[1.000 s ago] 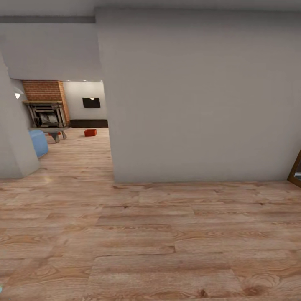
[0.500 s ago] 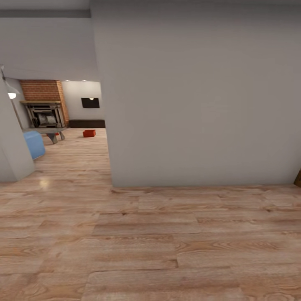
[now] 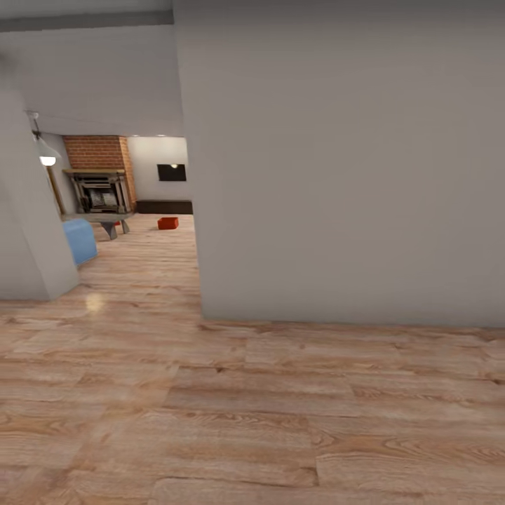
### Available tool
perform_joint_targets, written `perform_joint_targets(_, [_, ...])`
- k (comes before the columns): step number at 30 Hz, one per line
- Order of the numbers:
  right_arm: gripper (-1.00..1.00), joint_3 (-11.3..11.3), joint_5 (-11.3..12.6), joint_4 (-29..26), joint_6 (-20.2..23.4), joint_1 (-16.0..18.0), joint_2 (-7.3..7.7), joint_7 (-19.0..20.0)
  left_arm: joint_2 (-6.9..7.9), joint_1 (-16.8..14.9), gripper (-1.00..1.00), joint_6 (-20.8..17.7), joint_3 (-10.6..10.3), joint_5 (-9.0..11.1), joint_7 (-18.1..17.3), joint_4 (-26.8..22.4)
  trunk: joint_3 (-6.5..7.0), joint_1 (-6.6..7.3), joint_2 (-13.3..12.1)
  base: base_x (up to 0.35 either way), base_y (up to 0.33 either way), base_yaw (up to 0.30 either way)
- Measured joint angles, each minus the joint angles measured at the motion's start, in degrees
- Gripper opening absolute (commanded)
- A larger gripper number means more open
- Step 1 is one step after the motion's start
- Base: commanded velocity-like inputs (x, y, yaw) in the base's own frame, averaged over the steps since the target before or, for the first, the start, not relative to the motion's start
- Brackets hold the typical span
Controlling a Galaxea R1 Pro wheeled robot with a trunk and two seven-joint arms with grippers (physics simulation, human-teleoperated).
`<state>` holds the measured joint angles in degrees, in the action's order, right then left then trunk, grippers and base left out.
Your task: Move the two storage containers from the living room to the garage. In the garage, place one container on the floor and stack the other container on top of it (either order is fine).
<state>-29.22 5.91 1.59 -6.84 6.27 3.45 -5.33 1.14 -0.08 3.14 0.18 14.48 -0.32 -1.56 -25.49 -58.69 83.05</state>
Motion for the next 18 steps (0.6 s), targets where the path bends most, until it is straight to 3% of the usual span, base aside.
perform_joint_targets(18, [1.0, 0.0, 0.0, 0.0, 0.0, 0.0, 0.0, 0.0, -0.01, 0.0, 1.0, 0.0, 0.0, 0.0, 0.0, 0.0, 0.0, 0.0, 0.0, 0.326, 0.0, 0.016])
